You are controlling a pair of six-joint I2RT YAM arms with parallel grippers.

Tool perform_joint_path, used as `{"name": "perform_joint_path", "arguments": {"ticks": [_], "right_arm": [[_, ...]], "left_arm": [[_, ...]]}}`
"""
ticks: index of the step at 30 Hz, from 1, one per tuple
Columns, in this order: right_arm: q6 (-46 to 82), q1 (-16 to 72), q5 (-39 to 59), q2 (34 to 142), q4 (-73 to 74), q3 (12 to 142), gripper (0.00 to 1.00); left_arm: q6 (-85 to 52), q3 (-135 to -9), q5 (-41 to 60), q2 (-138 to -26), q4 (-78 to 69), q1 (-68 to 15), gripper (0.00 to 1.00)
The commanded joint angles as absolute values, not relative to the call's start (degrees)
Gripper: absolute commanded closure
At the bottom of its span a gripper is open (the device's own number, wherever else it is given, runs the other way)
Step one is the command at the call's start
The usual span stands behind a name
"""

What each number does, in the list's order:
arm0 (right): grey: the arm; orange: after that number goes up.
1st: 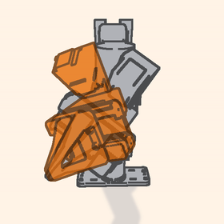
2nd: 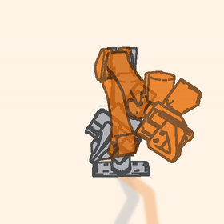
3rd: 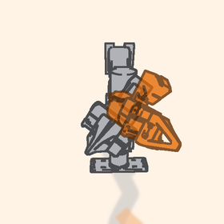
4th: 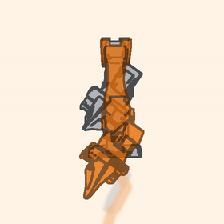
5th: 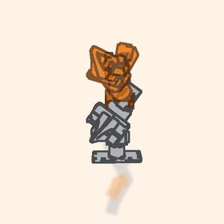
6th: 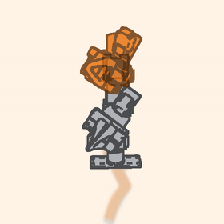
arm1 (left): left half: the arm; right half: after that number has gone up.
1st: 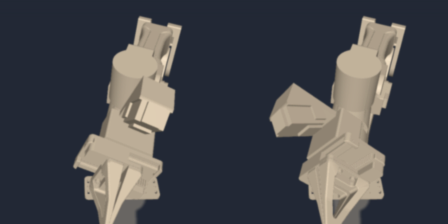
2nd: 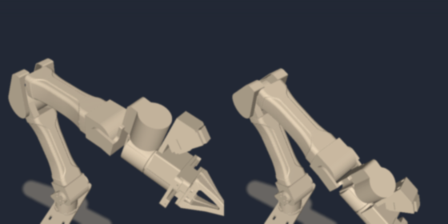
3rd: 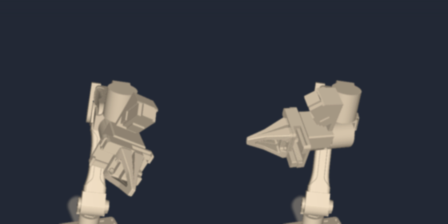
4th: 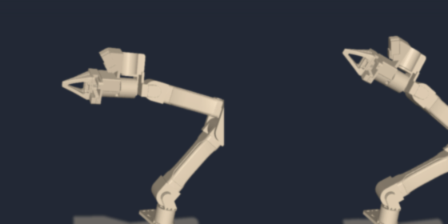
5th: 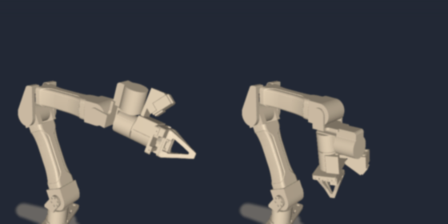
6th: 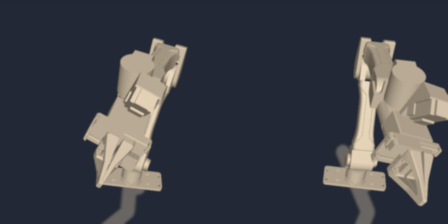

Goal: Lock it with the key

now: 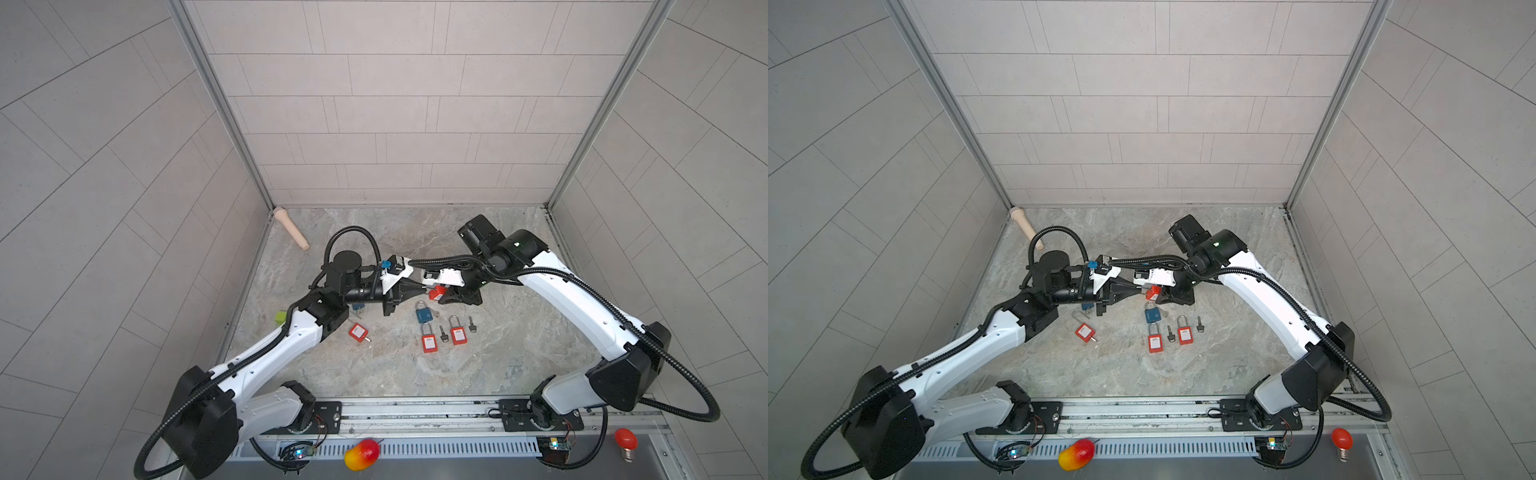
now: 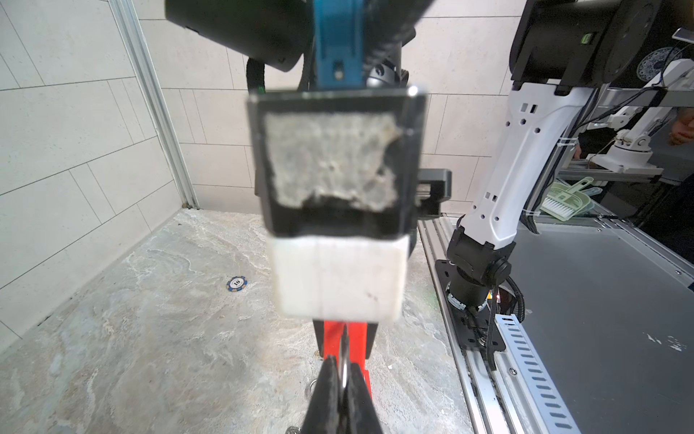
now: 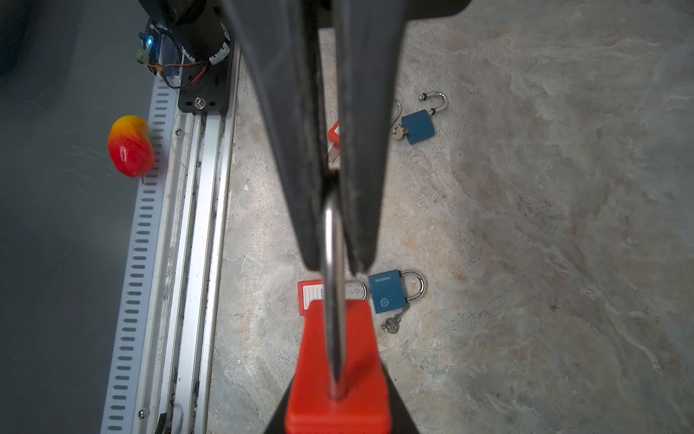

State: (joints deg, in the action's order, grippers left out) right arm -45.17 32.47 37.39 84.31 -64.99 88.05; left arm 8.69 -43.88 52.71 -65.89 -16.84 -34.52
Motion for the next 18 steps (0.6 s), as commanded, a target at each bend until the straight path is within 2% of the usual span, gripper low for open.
{"name": "perform_joint_path", "arguments": {"ticks": [1, 5, 10, 14, 18], "right_arm": [[-46.14, 31.86, 40.72, 82.24, -65.16, 90.40, 0.53], [-45.25, 30.07, 39.36, 79.88, -67.26, 89.79, 0.45], [-42.63, 28.11, 37.09, 74.37, -67.75, 87.59, 0.42], [-42.50, 27.09, 30.46, 71.60, -68.00, 85.37, 0.43], [-43.06, 27.15, 29.70, 72.22, -67.32, 85.23, 0.48]], "left_arm": [[5.53, -42.89, 52.28, -65.21, -20.03, -33.62, 1.00], [1.30, -42.59, 54.19, -65.55, -26.10, -31.77, 1.00], [0.09, -42.91, 55.45, -66.20, -28.26, -31.13, 1.00], [-1.76, -43.03, 56.47, -66.47, -30.69, -31.11, 1.00], [-2.72, -43.16, 57.48, -66.41, -31.84, -31.15, 1.00]]}}
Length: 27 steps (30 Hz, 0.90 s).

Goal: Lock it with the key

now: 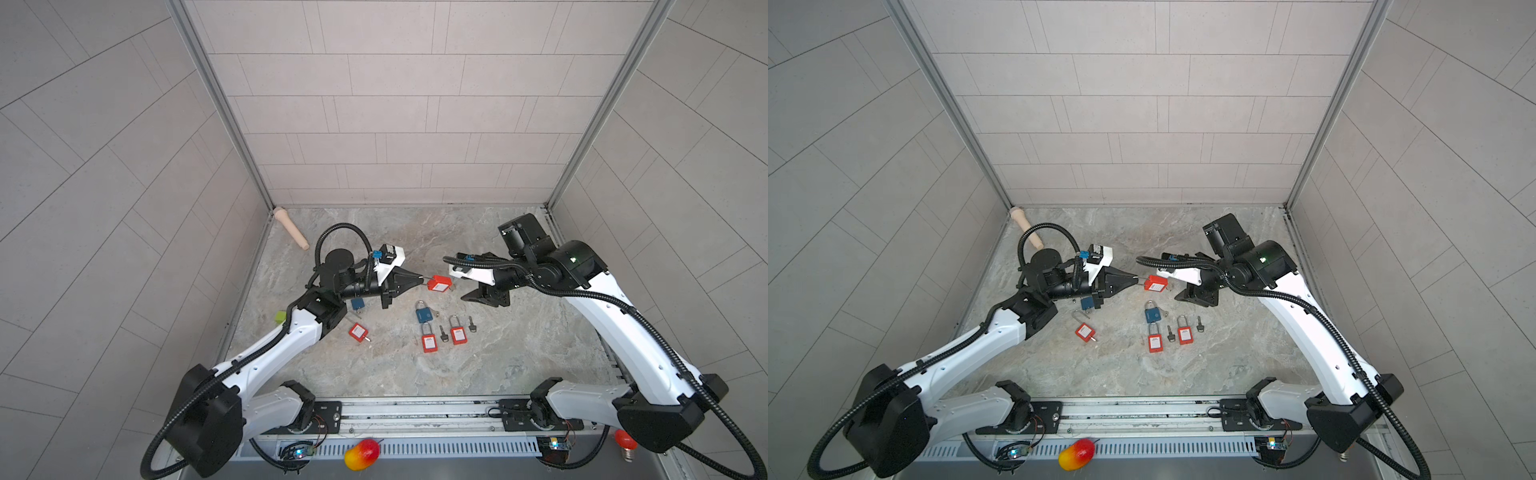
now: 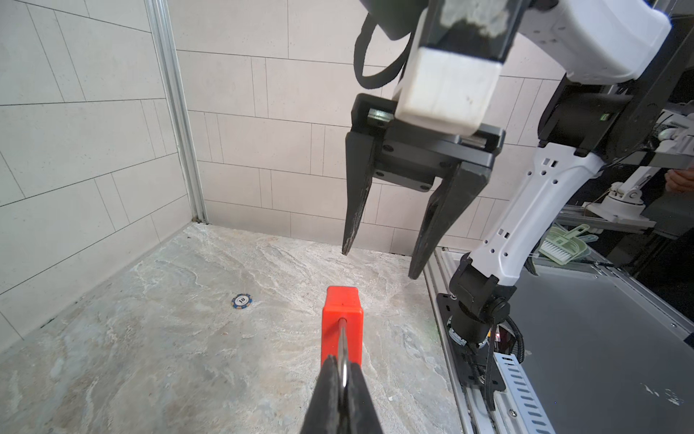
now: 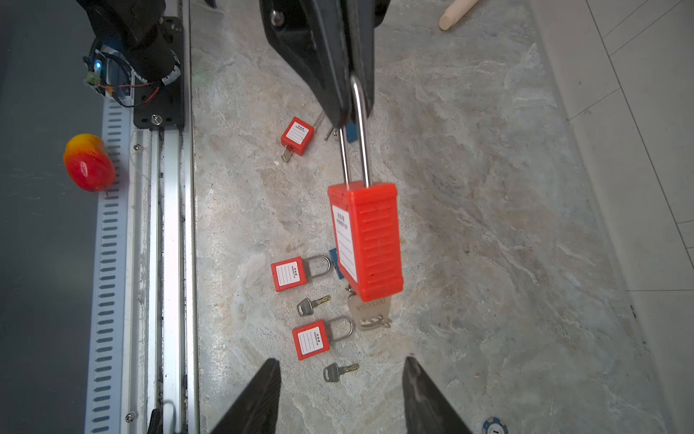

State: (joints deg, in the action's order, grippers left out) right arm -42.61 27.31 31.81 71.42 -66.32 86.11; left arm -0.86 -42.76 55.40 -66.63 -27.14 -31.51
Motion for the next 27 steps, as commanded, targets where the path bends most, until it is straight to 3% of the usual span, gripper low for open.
{"name": "perform_joint_path", "arguments": {"ticks": [1, 14, 27], "right_arm": [[-42.96, 27.10, 30.01, 72.46, -66.50, 85.31, 0.49], [-44.38, 27.09, 36.16, 79.85, -70.08, 90.76, 0.59], [-43.95, 27.07, 36.05, 78.71, -67.59, 88.21, 0.85]], "left_arm": [[-2.88, -43.19, 57.68, -66.28, -31.86, -31.20, 1.00], [-2.64, -43.39, 57.67, -65.04, -30.92, -33.24, 1.00], [-1.92, -43.34, 56.84, -64.41, -30.04, -33.55, 1.00]]}}
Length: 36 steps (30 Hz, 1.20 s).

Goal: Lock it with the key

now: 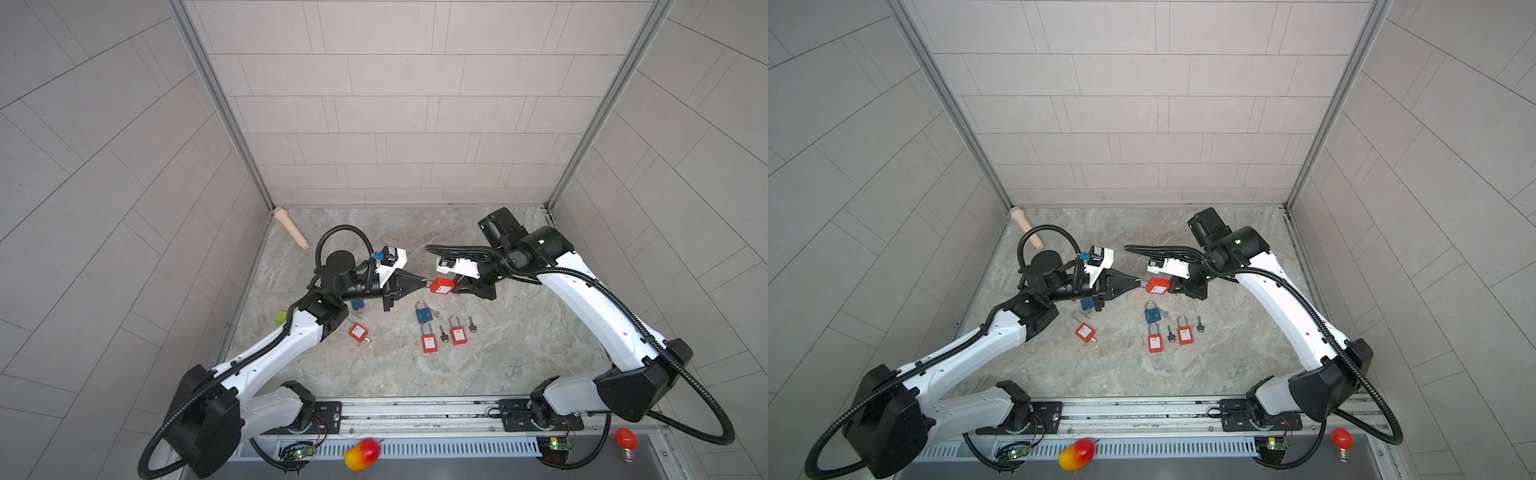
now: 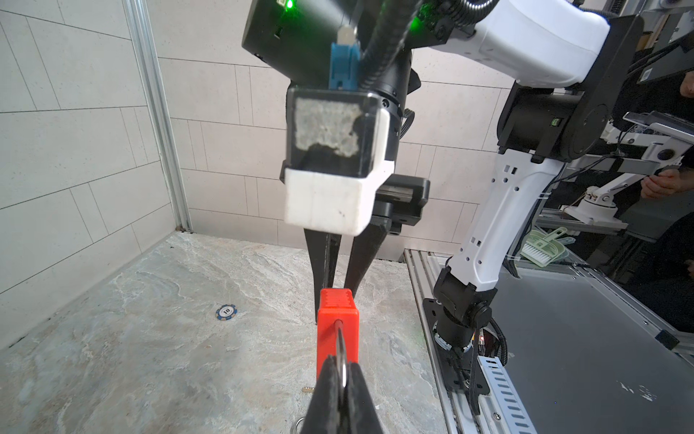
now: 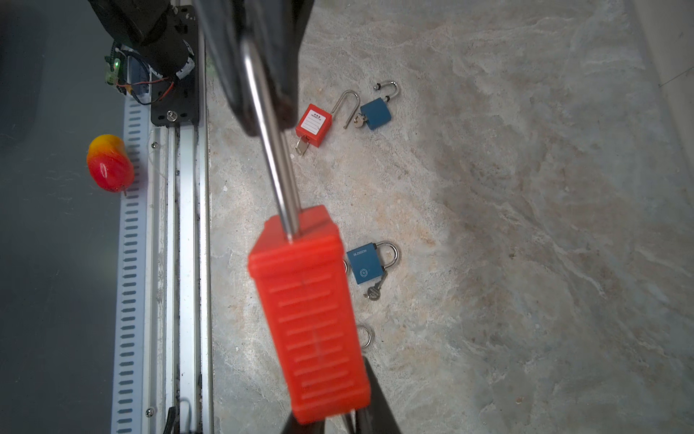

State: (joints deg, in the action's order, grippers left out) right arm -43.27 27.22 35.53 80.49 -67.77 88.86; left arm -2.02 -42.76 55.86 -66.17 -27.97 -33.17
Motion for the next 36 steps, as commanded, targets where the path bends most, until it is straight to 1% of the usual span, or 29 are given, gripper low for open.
{"name": "perform_joint_path", "arguments": {"ticks": [1, 4, 6, 9, 14, 17, 21, 27, 32, 36], "right_arm": [[-44.10, 27.07, 35.95, 78.37, -67.59, 87.83, 0.87], [-44.46, 26.95, 35.90, 77.81, -67.59, 86.86, 0.94], [-44.63, 26.86, 36.11, 77.77, -67.59, 86.58, 0.95], [-45.07, 26.59, 35.91, 77.68, -67.85, 86.14, 1.00], [-45.83, 25.45, 37.07, 77.80, -69.90, 85.67, 1.00], [-46.38, 23.85, 40.78, 78.80, -73.17, 86.12, 1.00], [-46.81, 23.71, 39.24, 79.40, -75.17, 85.31, 1.00], [-47.41, 23.96, 32.37, 76.31, -70.47, 81.13, 1.00], [-45.21, 24.00, 35.51, 73.50, -68.16, 78.54, 1.00], [-44.91, 23.97, 34.31, 73.56, -70.64, 78.00, 1.00]], "left_arm": [[-1.68, -43.33, 56.83, -64.25, -29.76, -33.57, 1.00], [-0.86, -43.67, 56.69, -63.94, -28.43, -33.57, 1.00], [-0.12, -43.76, 56.71, -63.74, -27.46, -33.55, 1.00], [1.87, -43.94, 56.13, -63.09, -25.10, -33.46, 1.00], [4.15, -44.02, 55.64, -61.63, -21.69, -32.50, 1.00], [5.09, -43.86, 55.57, -60.70, -20.03, -31.83, 1.00], [5.50, -43.77, 55.46, -59.95, -19.24, -31.12, 1.00], [4.97, -43.20, 55.18, -59.76, -20.04, -30.86, 1.00], [2.81, -41.93, 54.87, -59.57, -22.76, -30.87, 1.00], [2.76, -42.43, 54.78, -59.04, -22.08, -30.87, 1.00]]}}
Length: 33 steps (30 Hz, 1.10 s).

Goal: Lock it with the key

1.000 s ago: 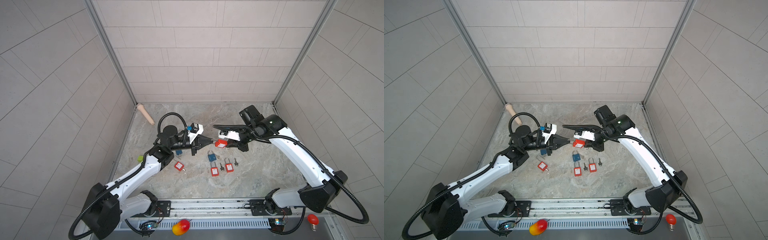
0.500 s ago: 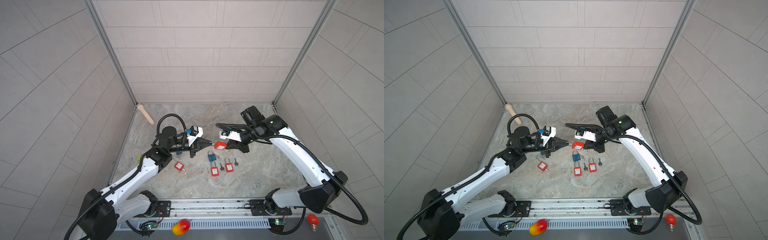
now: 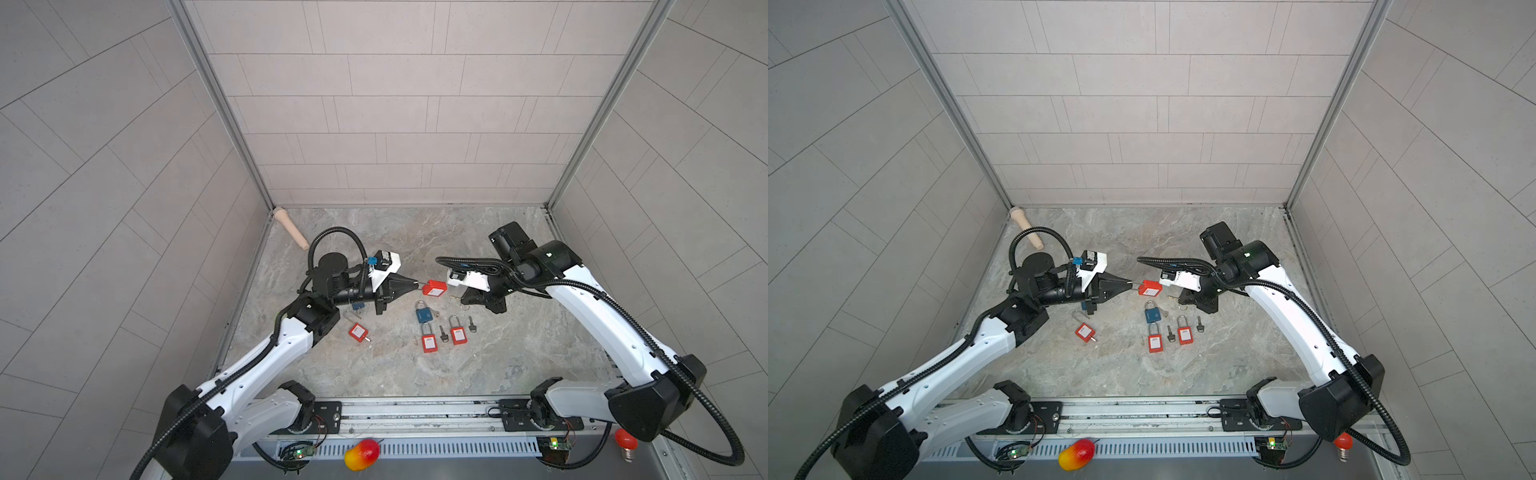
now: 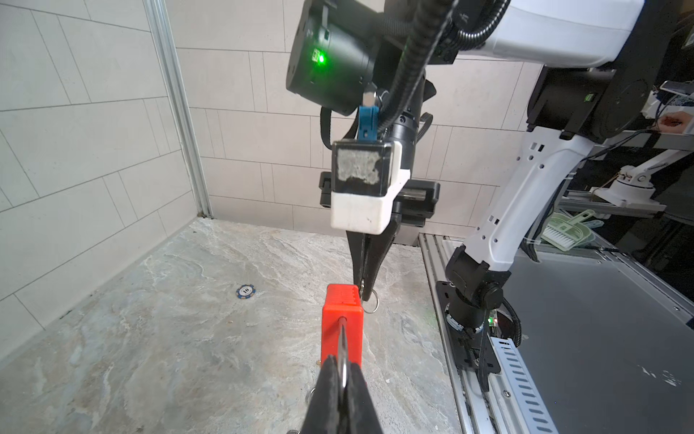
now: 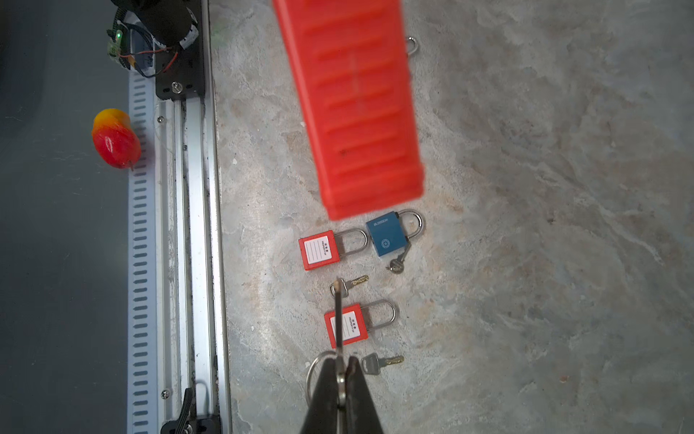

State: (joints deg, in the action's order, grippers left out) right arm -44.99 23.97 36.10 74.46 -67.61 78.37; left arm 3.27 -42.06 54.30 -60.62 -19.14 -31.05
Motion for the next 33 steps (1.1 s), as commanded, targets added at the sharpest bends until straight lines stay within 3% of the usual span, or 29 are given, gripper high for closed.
{"name": "perform_joint_path", "arguments": {"ticks": [1, 6, 15, 22, 33], "right_arm": [[-44.66, 23.92, 33.55, 73.41, -70.75, 77.70, 1.00], [-34.67, 24.08, 33.00, 69.11, -60.36, 72.49, 1.00], [-14.35, 27.88, 21.24, 60.92, -45.10, 61.75, 1.00], [-7.74, 35.01, 13.63, 63.09, -41.23, 60.85, 1.00], [0.67, 37.77, 7.47, 70.49, -41.44, 61.52, 1.00]], "left_arm": [[3.23, -42.83, 54.84, -58.95, -20.80, -30.86, 1.00], [9.08, -46.24, 54.72, -59.00, -5.04, -30.71, 1.00], [23.17, -56.84, 48.43, -61.72, 35.15, -29.10, 1.00], [25.24, -59.44, 47.07, -66.95, 43.90, -29.00, 1.00], [34.05, -60.55, 51.65, -80.28, 53.40, -29.09, 1.00]]}}
